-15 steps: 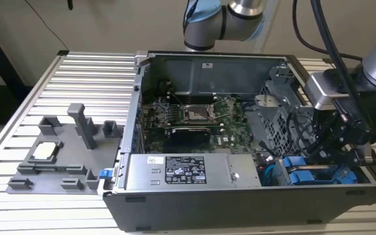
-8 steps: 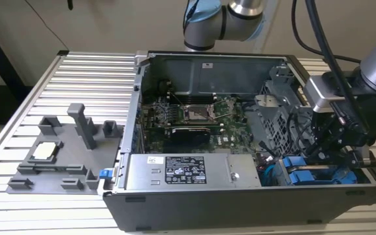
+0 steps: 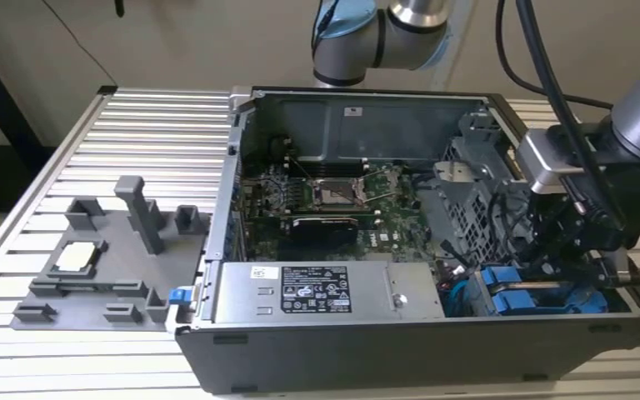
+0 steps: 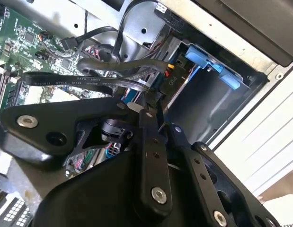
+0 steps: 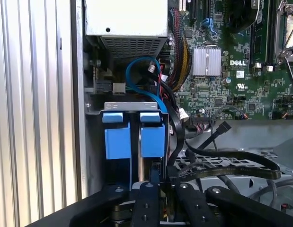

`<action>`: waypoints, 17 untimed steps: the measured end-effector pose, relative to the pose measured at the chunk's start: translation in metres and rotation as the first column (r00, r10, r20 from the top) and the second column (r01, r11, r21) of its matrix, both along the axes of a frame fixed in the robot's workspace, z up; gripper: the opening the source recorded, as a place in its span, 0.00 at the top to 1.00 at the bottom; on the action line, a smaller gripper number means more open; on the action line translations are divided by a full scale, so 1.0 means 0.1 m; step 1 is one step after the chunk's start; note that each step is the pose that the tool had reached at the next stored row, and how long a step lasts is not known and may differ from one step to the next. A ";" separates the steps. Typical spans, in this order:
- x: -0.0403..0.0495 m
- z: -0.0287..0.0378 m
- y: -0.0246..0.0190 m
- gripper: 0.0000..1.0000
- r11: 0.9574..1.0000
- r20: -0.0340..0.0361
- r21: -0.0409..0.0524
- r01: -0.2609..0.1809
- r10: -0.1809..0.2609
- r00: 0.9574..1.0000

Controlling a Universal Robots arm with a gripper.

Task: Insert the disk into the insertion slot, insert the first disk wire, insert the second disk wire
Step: 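Insert the second disk wire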

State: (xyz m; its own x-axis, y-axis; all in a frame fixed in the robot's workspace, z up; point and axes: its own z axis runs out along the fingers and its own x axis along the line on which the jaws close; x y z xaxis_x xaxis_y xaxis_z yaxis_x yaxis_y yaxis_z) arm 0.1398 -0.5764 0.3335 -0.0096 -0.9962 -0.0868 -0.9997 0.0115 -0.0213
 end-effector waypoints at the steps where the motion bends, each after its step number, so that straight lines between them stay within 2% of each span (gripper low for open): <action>1: 0.000 0.000 0.000 0.82 1.000 0.000 0.000 0.000 0.000 1.000; 2: 0.000 0.002 0.000 0.76 1.000 0.000 -0.001 0.000 0.000 1.000; 4: 0.000 0.020 -0.001 0.76 1.000 0.000 -0.001 0.000 0.000 1.000; 8: 0.000 0.110 -0.003 0.76 1.000 0.000 0.000 0.000 0.000 1.000; 17: 0.000 0.466 -0.003 0.76 1.000 0.000 0.000 0.000 0.000 1.000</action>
State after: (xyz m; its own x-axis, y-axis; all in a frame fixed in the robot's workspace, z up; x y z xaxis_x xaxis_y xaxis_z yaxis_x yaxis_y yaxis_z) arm 0.1398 -0.5767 0.3802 -0.0097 -0.9962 -0.0865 -0.9997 0.0115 -0.0209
